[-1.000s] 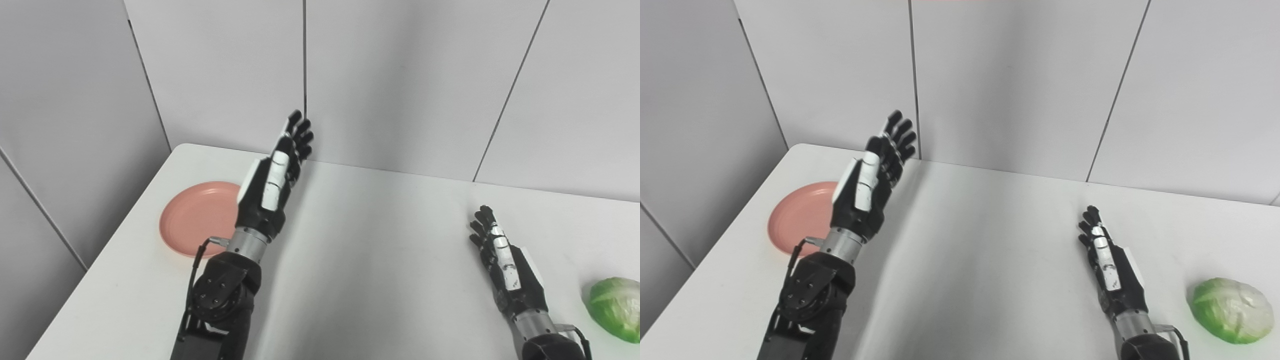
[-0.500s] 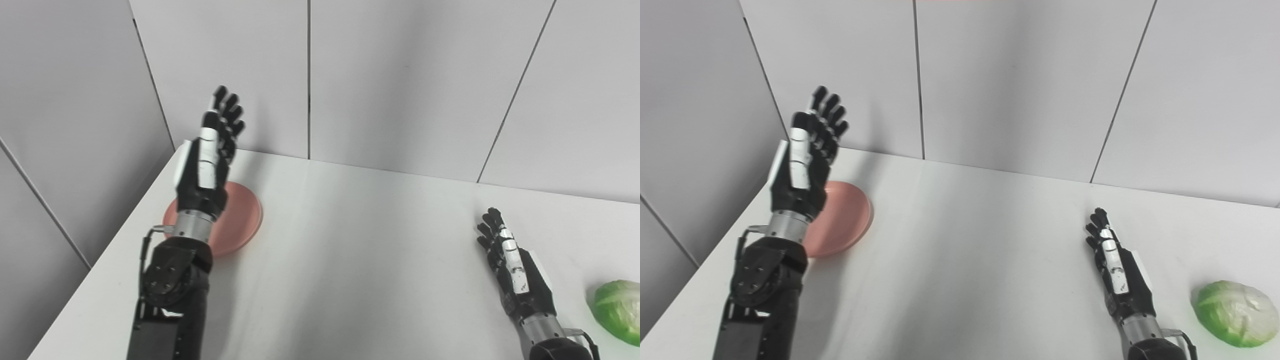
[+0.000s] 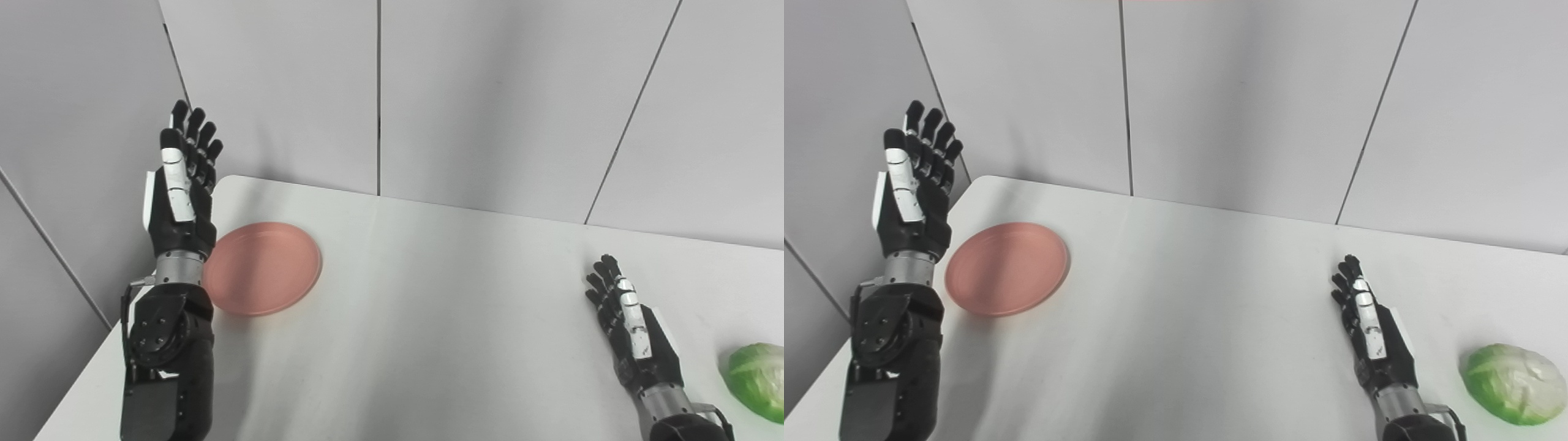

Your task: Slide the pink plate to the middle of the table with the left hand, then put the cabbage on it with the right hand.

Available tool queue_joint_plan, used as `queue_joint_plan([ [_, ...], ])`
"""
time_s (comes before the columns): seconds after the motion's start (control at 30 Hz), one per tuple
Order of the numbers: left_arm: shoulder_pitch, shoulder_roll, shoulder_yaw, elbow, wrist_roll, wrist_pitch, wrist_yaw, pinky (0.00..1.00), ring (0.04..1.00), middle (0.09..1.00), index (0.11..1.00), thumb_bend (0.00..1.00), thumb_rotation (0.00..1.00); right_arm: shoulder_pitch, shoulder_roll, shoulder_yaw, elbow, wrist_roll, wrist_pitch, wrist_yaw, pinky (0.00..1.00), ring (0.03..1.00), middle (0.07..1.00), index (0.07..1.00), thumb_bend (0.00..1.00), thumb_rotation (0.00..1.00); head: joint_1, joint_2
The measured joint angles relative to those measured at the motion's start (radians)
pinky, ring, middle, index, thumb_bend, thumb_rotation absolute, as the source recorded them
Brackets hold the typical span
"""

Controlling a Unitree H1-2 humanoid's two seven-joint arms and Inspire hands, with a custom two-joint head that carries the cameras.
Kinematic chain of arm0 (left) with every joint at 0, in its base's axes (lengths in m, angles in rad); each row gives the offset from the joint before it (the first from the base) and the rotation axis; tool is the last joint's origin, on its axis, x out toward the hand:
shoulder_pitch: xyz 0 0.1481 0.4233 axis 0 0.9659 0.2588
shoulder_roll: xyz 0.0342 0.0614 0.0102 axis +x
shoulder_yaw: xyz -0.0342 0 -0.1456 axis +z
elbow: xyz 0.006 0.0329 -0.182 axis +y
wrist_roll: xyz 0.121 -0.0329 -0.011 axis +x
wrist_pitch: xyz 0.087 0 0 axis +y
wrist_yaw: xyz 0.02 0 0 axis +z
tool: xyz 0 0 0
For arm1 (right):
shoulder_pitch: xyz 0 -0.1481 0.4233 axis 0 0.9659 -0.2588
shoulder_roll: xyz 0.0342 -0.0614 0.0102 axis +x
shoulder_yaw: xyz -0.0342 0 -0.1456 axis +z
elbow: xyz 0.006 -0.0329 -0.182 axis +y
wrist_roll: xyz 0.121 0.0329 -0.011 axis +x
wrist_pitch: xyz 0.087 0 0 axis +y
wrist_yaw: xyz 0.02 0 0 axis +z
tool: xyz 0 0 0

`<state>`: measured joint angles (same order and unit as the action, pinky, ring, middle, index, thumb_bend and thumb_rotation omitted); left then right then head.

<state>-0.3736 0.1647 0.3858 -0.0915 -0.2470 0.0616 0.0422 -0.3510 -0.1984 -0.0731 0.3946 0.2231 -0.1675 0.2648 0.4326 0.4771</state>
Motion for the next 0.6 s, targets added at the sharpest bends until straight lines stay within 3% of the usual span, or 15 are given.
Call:
queue_joint_plan([
  [0.13, 0.0, 0.032, 0.022, 0.041, -0.016, -0.018, 0.003, 0.99, 0.991, 0.993, 0.986, 0.76, 1.0, 0.0, 0.0, -0.005, 0.003, 0.017, 0.0, 0.003, 1.0, 1.0, 1.0, 1.0, 0.34, 0.95, 0.0, 0.0],
  [0.3, -0.002, 0.054, 0.031, 0.087, -0.026, -0.037, 0.007, 1.0, 0.999, 1.0, 0.998, 0.76, 1.0, 0.0, 0.0, -0.008, 0.001, 0.037, 0.005, 0.012, 1.0, 1.0, 1.0, 1.0, 0.29, 0.99, 0.008, 0.005],
  [0.6, -0.011, 0.058, 0.038, 0.19, -0.06, -0.038, 0.023, 1.0, 0.99, 0.987, 0.987, 0.77, 1.0, 0.008, 0.0, -0.005, -0.025, 0.016, 0.03, -0.003, 1.0, 1.0, 1.0, 1.0, 0.29, 1.0, 0.009, 0.006],
])
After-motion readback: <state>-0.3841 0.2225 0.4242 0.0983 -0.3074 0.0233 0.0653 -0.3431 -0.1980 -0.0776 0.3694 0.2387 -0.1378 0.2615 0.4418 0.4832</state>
